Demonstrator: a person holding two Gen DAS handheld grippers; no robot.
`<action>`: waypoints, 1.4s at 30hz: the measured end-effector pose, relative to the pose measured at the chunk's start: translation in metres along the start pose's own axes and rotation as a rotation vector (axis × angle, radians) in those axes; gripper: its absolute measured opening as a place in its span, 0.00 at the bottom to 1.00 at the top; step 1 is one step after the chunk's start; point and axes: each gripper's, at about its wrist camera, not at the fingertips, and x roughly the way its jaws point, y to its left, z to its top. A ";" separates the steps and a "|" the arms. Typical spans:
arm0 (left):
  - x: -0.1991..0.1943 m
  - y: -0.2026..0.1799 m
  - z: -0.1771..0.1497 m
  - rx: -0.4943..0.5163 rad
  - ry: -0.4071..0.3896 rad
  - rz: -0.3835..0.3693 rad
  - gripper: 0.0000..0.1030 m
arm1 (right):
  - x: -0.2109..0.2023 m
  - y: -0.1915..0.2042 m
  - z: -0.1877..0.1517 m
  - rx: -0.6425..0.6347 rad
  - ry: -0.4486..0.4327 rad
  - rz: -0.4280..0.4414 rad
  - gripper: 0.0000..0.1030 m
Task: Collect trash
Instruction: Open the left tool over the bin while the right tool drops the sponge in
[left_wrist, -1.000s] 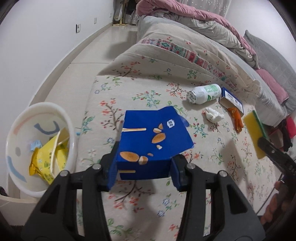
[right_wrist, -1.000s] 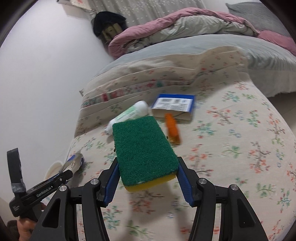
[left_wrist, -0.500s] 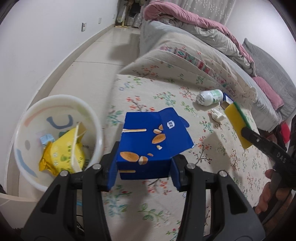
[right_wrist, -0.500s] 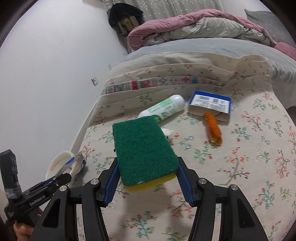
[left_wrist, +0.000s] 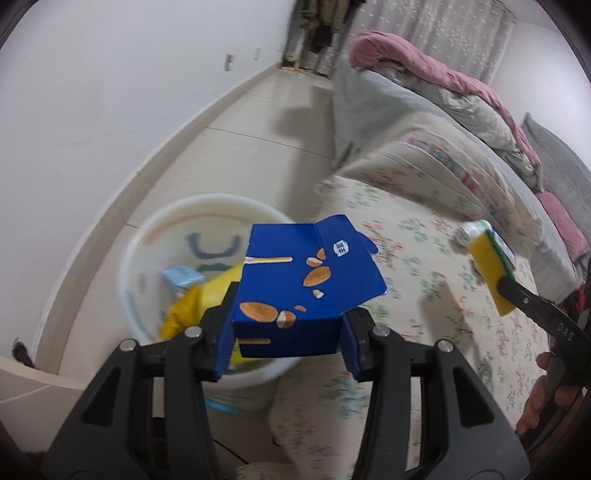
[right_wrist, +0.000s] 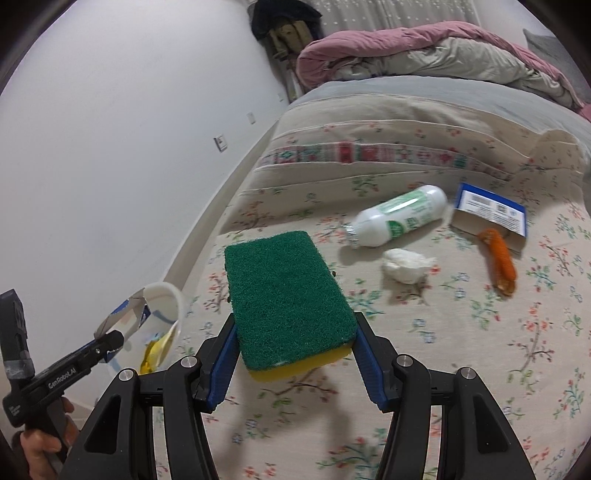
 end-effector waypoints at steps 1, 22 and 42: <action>0.000 0.007 0.001 -0.010 -0.005 0.013 0.48 | 0.002 0.004 0.000 -0.006 0.002 0.003 0.58; 0.020 0.065 -0.001 -0.079 0.017 0.087 0.85 | 0.040 0.078 -0.009 -0.127 0.063 0.081 0.58; -0.013 0.113 -0.004 -0.169 0.098 0.237 0.95 | 0.104 0.148 -0.015 -0.212 0.198 0.230 0.58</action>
